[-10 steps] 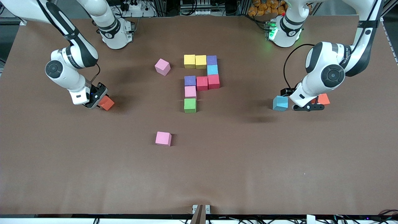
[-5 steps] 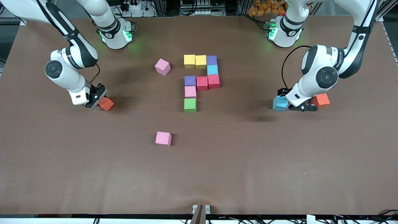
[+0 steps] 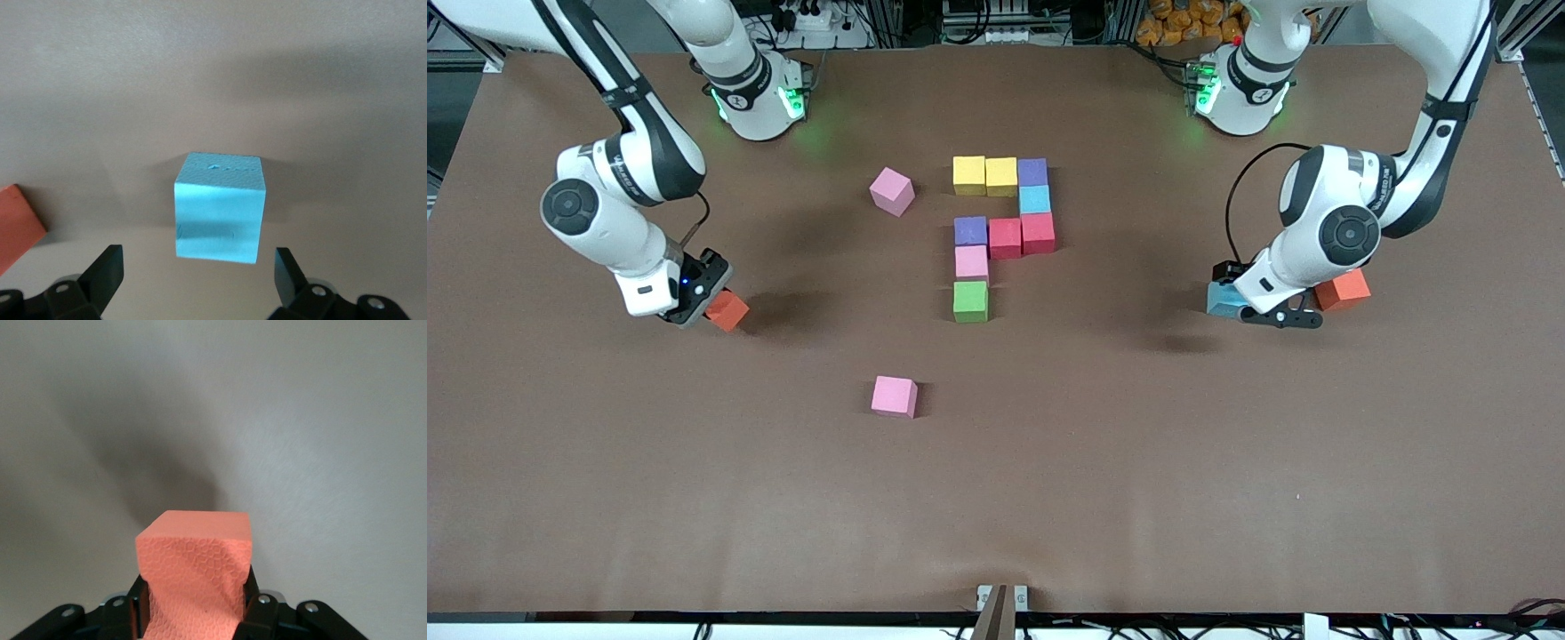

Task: Form number 2 with 11 blocks
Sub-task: 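Grasp the blue cube with the left gripper while the right gripper lifts orange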

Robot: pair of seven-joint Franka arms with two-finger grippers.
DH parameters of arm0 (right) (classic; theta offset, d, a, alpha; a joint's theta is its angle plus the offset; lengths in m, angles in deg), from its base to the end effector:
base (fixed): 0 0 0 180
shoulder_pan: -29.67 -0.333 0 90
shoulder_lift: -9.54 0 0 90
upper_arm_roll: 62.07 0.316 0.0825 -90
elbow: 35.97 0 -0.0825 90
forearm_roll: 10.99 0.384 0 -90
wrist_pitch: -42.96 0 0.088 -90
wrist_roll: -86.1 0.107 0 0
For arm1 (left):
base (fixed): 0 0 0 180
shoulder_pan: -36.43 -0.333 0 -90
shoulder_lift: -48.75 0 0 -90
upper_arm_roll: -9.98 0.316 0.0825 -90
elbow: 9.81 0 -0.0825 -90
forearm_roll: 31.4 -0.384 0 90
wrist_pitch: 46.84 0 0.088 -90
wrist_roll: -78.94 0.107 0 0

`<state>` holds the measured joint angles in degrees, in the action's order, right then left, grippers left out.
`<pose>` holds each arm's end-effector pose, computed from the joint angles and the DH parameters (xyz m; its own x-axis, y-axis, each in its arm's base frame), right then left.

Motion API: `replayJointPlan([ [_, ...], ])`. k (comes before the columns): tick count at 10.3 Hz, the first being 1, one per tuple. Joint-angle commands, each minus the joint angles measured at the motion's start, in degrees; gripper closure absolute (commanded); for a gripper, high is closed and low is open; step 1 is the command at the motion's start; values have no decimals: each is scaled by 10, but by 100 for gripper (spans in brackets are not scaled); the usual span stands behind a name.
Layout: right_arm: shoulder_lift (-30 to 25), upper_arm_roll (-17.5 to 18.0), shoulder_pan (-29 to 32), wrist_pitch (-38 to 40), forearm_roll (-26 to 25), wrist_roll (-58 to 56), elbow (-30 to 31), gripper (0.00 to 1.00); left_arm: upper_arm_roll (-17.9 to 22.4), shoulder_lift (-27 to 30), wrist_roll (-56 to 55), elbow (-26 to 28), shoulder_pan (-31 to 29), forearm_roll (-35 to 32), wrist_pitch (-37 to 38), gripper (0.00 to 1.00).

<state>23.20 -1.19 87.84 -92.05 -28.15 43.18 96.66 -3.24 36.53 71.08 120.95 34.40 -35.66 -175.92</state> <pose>0.5112 0.0237 0.2866 0.5309 0.8469 -0.0315 0.8458 -0.5318 -0.0418 0.4953 -0.0976 0.2453 0.9670 -0.1059 -0.2317 -0.1156 -0.9929 -0.0287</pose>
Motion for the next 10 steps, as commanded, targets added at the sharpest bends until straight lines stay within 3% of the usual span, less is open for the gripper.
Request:
replayJointPlan([
  [1,-12,2,-58,117,49,21,-102,58,-5,-17,9,2,-8,-1,-15,0],
  [3,-9,0,-122,164,52,117,-165,58,-5,-27,8,3,-8,0,-29,0],
  [5,-7,-2,-180,169,55,210,-186,58,-5,-39,9,4,-11,0,-37,0],
  [9,49,-71,-360,165,61,369,-255,58,-4,-51,8,8,-17,0,-51,0],
  [10,71,-95,-405,164,60,393,-279,58,-4,-51,8,8,-20,0,-51,4],
])
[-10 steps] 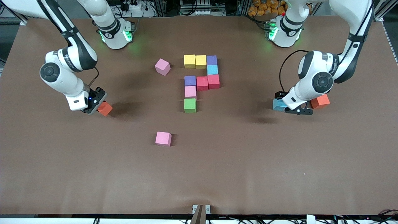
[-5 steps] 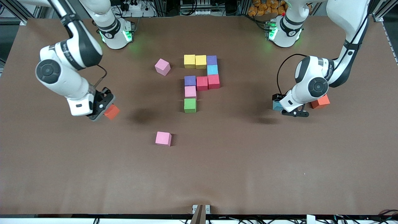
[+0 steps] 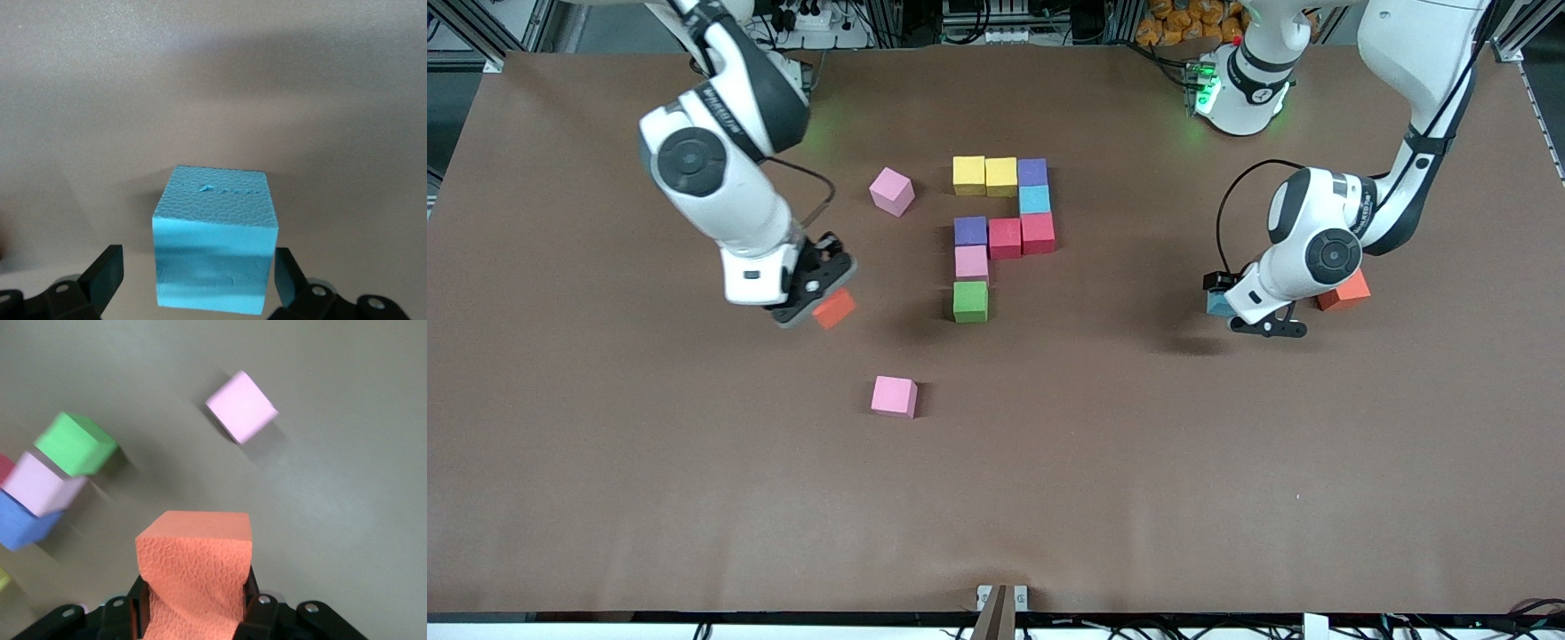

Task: Form number 2 with 11 blocks
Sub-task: 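Grasp the blue cube with the left gripper while the right gripper lifts orange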

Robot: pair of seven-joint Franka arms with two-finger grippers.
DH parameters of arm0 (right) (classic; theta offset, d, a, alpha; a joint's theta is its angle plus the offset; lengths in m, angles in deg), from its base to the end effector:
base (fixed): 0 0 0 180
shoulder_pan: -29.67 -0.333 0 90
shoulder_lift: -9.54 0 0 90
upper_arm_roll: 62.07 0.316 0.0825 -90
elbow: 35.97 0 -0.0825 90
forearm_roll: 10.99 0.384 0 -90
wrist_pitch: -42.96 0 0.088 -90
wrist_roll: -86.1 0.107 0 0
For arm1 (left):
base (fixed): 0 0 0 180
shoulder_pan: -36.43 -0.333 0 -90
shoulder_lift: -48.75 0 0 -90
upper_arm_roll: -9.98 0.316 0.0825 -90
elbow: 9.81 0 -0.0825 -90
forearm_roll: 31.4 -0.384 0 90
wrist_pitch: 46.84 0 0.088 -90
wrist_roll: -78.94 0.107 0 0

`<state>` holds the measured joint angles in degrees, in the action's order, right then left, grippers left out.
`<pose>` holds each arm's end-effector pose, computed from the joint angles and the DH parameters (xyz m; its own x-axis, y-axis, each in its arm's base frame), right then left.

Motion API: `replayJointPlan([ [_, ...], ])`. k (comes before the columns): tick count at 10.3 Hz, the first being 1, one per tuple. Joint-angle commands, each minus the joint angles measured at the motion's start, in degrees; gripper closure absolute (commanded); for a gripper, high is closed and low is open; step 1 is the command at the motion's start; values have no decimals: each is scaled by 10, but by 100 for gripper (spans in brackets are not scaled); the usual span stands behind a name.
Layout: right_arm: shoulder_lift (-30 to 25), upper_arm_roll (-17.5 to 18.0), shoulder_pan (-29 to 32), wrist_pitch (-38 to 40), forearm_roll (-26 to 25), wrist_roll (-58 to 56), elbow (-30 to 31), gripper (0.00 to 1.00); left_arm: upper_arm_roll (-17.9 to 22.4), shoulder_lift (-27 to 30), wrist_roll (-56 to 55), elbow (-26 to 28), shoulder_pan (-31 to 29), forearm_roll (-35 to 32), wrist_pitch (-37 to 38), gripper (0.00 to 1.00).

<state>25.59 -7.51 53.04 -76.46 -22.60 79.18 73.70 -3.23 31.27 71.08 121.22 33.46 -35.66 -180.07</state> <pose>0.5310 0.2764 0.4063 0.7359 0.6767 0.0243 0.6770 -0.7345 -0.0468 0.4939 -0.0917 0.2029 0.9624 -0.0940 -0.2547 -0.0987 -0.9951 -0.0056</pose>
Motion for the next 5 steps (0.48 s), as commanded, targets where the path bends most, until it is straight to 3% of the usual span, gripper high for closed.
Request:
replayJointPlan([
  [1,67,-59,-106,7,4,44,-75,58,-5,1,8,5,-12,0,-10,9],
  [2,89,-87,-155,6,2,62,-104,58,-5,-2,8,5,-12,0,-10,15],
  [4,124,-134,-232,6,0,111,-160,58,-5,-3,6,5,-13,1,-10,18],
  [5,133,-153,-261,6,0,139,-172,58,-5,-3,7,4,-13,1,-10,26],
])
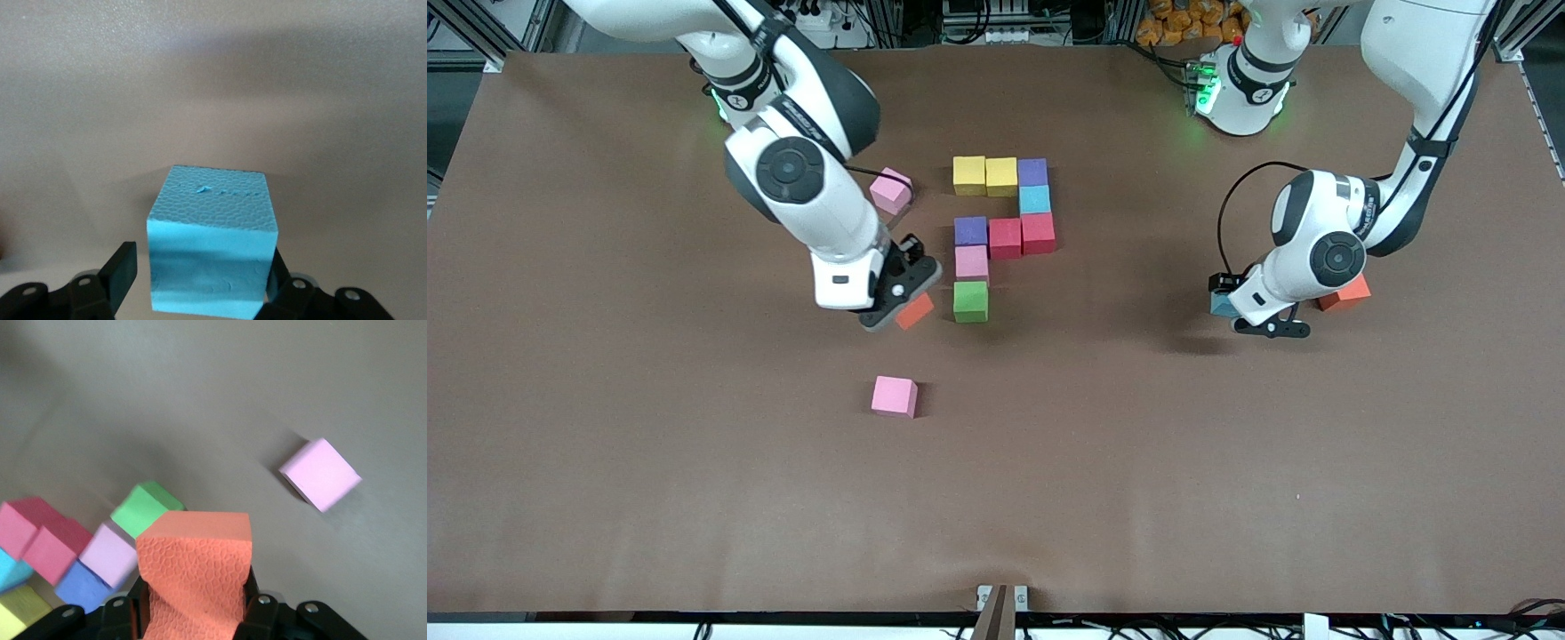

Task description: Form number 2 with 11 blocks

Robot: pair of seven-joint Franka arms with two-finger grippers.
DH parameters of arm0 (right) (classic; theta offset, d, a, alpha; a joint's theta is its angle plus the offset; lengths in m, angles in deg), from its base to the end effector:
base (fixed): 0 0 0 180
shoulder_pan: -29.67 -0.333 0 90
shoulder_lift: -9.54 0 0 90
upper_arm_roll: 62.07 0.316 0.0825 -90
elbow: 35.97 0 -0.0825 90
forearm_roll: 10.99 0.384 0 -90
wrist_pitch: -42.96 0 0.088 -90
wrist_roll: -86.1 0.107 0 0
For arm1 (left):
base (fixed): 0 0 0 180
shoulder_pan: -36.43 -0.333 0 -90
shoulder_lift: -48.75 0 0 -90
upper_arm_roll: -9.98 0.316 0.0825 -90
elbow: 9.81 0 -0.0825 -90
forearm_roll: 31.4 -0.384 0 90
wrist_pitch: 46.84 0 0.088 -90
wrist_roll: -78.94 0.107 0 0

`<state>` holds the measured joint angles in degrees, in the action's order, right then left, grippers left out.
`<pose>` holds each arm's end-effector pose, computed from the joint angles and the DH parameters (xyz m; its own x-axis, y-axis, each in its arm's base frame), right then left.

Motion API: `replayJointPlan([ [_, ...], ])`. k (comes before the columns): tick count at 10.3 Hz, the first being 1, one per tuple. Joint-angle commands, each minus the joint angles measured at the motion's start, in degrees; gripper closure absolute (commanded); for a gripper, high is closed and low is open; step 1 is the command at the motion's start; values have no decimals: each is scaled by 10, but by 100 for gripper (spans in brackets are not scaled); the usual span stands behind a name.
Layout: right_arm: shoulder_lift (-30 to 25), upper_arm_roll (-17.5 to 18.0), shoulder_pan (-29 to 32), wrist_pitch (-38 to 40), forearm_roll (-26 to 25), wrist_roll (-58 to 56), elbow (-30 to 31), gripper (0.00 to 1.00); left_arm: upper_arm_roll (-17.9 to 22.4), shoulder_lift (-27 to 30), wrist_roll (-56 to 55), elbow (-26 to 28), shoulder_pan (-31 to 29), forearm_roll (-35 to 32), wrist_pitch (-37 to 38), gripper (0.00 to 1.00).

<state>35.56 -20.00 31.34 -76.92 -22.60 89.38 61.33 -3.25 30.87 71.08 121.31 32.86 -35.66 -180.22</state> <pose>0.5400 0.3767 0.3920 0.7759 0.6281 0.0584 0.6301 -0.7671 -0.1204 0.4936 -0.0868 0.1992 0.9618 -0.0845 -0.2604 -0.0887 -0.9961 -0.0042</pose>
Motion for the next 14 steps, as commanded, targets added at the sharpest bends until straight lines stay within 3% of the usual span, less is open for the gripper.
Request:
replayJointPlan([
  [1,38,-46,-70,11,-5,43,-52,57,-5,1,7,2,-6,1,-8,37],
  [2,42,-59,-91,11,-13,33,-55,56,-5,2,7,1,-6,1,-8,54],
  [3,51,-62,-111,11,-27,13,-72,55,-5,6,7,0,-8,1,-8,64],
  [5,68,-66,-141,2,-29,-17,-94,55,-5,26,-1,0,-16,1,0,70],
  [9,118,-124,-243,-25,-29,-131,-155,55,-5,65,-9,-29,-16,37,92,73],
  [12,122,-134,-266,-25,-29,-256,-155,55,-5,79,-78,-67,-15,78,163,72],
  [14,129,-173,-309,-25,-30,-291,-155,55,-5,80,-123,-88,-16,89,185,72],
])
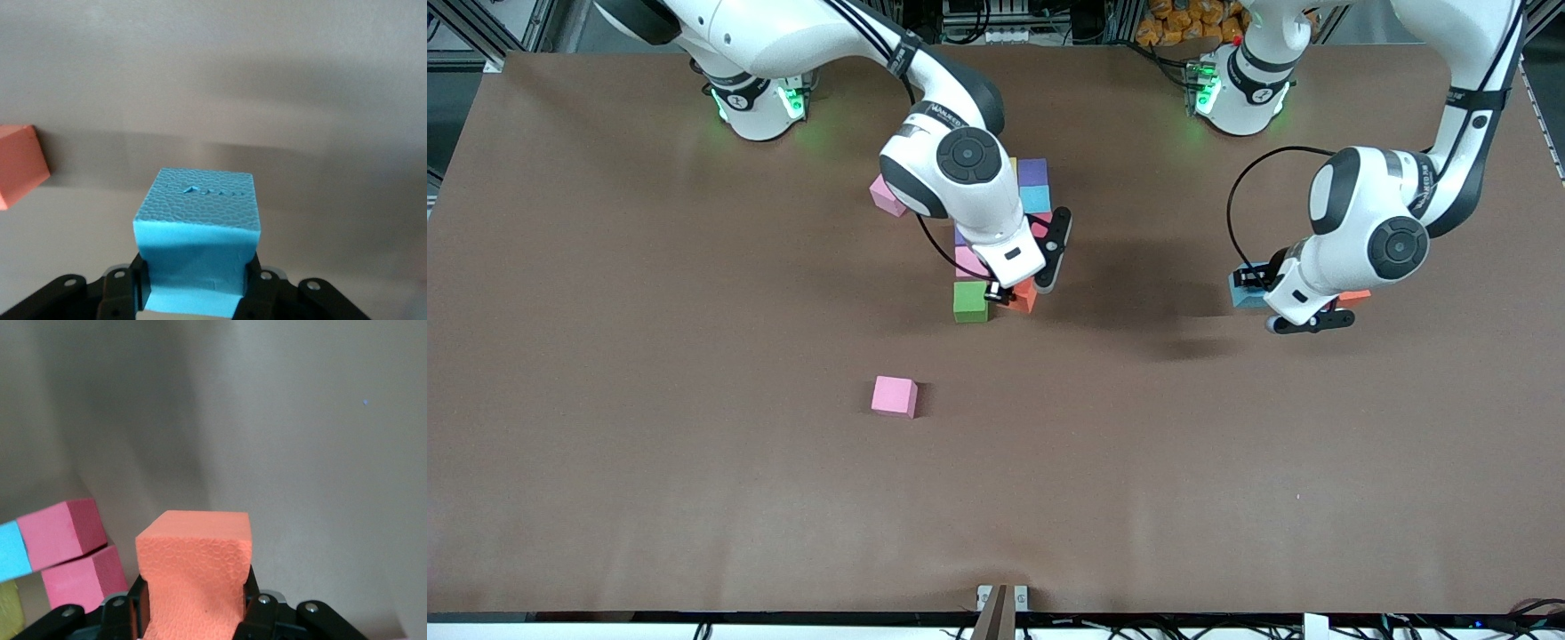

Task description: Form number 2 with 11 blocks

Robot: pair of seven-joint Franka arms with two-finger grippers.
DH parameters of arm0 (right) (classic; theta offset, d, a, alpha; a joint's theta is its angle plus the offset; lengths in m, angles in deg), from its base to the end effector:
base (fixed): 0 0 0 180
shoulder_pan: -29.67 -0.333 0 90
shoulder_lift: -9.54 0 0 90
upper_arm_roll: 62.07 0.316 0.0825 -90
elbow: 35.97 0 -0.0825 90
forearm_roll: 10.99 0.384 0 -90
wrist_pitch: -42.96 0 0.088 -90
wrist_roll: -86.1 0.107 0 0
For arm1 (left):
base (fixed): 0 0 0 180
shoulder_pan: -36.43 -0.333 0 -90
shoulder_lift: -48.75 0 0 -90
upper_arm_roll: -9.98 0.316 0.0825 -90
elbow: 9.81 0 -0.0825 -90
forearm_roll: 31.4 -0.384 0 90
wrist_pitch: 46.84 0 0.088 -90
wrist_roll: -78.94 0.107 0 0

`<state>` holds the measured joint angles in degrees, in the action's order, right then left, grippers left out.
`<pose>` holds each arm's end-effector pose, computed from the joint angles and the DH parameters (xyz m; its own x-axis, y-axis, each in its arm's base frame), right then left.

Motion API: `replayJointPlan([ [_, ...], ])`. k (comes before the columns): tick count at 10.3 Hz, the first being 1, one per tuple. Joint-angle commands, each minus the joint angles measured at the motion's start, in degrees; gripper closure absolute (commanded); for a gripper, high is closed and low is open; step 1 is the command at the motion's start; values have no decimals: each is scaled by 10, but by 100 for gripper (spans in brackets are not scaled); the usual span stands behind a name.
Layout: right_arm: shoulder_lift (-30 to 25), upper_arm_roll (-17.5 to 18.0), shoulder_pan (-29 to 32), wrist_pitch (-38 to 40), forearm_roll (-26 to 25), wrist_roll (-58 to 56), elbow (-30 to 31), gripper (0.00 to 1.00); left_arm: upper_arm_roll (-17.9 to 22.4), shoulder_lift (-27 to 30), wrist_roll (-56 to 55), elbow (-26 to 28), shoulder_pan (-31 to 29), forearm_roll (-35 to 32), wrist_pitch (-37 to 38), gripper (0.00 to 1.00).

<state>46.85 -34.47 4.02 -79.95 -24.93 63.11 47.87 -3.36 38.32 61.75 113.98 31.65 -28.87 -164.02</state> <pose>0.4898 0.5290 0.3410 0.2162 0.9682 0.1255 0.9763 -0.2153 -0.0208 0.5180 -0.0801 0.2948 0.9397 0.1677 -0.2981 0.1709 -0.9852 -0.0153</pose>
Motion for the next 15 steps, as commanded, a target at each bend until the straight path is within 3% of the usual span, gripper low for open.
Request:
replayJointPlan([
  [1,27,-38,-51,0,-9,-40,-21,55,-3,13,-56,-14,-4,57,24,73],
  [2,36,-52,-66,-21,-23,-41,-19,55,1,15,-75,-14,-5,71,25,72],
  [10,62,-53,-61,-35,-51,-43,-3,55,-13,5,-273,-57,-11,105,25,72],
  [12,66,-52,-52,-37,-90,-43,13,55,-12,-13,-306,-71,-16,121,24,71],
  [15,65,-52,-48,-99,-89,-45,44,55,-12,-19,-345,-75,-15,121,23,71],
])
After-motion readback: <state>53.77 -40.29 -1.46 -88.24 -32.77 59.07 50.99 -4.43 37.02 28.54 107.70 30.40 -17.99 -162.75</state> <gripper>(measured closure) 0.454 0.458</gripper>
